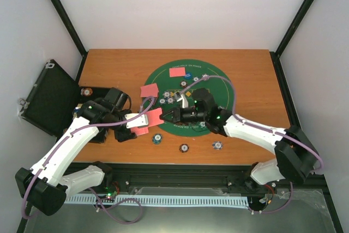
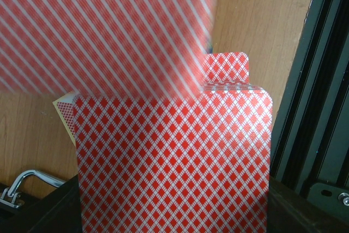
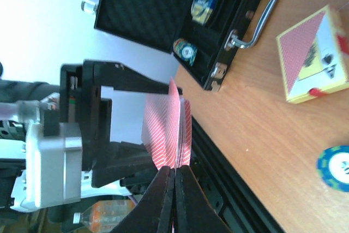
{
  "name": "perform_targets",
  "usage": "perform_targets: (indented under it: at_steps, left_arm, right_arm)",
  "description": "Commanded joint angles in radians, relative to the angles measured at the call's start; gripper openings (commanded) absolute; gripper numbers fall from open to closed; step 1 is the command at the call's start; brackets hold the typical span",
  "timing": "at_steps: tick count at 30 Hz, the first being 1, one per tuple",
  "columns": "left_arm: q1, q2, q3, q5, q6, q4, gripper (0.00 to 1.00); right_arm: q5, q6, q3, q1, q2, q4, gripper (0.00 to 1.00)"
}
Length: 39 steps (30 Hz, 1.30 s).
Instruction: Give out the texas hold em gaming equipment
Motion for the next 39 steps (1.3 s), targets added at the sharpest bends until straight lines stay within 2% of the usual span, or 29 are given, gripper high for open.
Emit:
perform_targets:
  at_steps: [1, 4, 7, 13, 16, 24, 29, 32, 39]
  left_arm:
    - [0.001, -0.007, 0.036, 0.004, 0.012, 0.006, 0.11]
    - [0.001, -0.009, 0.038, 0.005, 0.012, 0.001, 0.11]
    - [0.002, -0.010, 0.042, 0.005, 0.015, -0.006, 0.11]
    - [0.001, -0.015, 0.047, 0.012, 0.011, -0.011, 0.11]
    - [0.001, -0.013, 0.052, 0.014, 0.008, -0.011, 0.11]
    - [0.001, 0.008, 0.062, 0.016, -0.001, -0.013, 0.11]
    - [0.001, 0.010, 0.063, 0.021, -0.004, -0.010, 0.11]
    - [0.001, 0.015, 0.065, 0.026, -0.008, -0.012, 0.11]
    - [0.001, 0.012, 0.058, 0.025, -0.010, -0.010, 0.11]
  right_arm:
    - [-0.028, -0.072, -0.013, -0.095, -0.062, -0.095, 0.03]
    - [-0.079, -0.114, 0.008, -0.197, -0.067, -0.144, 0.03]
    - [-0.127, -0.194, 0.097, -0.297, -0.019, -0.240, 0.03]
    - [-0.208, -0.302, 0.317, -0.476, 0.217, -0.337, 0.03]
    - [-0.209, -0.353, 0.497, -0.523, 0.374, -0.408, 0.03]
    - [-0.143, -0.476, 1.049, -0.554, 0.856, -0.707, 0.03]
    - [-0.094, -0.522, 1.378, -0.559, 1.087, -0.878, 0.03]
    - [-0.079, -0.516, 1.461, -0.566, 1.157, -0.902, 0.03]
    - [-0.033, -0.497, 1.483, -0.574, 1.170, -0.876, 0.03]
